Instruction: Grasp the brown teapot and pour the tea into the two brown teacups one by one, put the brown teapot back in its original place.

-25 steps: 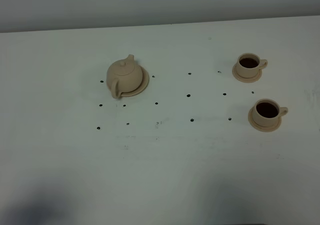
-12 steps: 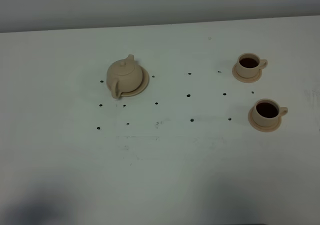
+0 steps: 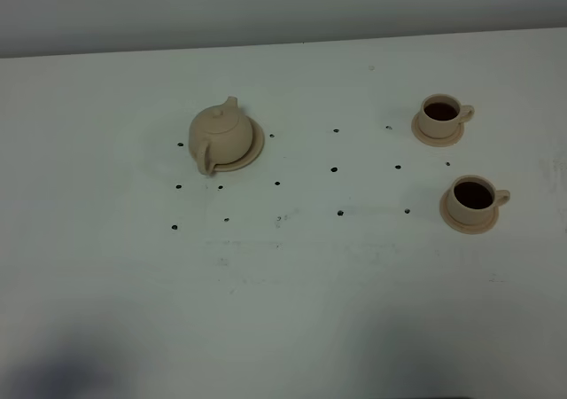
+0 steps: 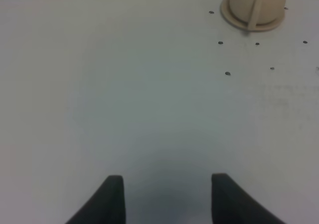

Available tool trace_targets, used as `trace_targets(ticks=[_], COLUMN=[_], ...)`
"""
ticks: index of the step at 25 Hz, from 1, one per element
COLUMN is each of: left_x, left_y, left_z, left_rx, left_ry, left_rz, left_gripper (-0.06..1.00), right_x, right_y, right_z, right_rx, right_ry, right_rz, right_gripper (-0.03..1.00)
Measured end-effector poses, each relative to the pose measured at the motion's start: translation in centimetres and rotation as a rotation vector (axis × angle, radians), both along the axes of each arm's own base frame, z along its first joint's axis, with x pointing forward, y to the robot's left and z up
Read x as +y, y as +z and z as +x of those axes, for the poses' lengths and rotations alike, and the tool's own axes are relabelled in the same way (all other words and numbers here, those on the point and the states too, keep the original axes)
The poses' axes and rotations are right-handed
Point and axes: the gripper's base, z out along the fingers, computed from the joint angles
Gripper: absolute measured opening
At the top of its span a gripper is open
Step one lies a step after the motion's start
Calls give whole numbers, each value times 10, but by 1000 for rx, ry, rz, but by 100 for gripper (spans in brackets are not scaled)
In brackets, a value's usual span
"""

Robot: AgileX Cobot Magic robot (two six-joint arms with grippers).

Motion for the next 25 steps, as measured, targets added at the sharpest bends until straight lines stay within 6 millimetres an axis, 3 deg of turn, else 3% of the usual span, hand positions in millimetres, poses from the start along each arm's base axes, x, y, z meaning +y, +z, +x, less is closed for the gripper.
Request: trace_targets(ticks=[25], left_x=[0], left_y=[0], left_z=[0], left_rx=[1], left_ry=[0], left_rz=[0], left_gripper=[43], right_x=[0], right_y=[0], right_z=[0], right_rx=[0], right_ry=[0], right_rz=[0], right_gripper=[42])
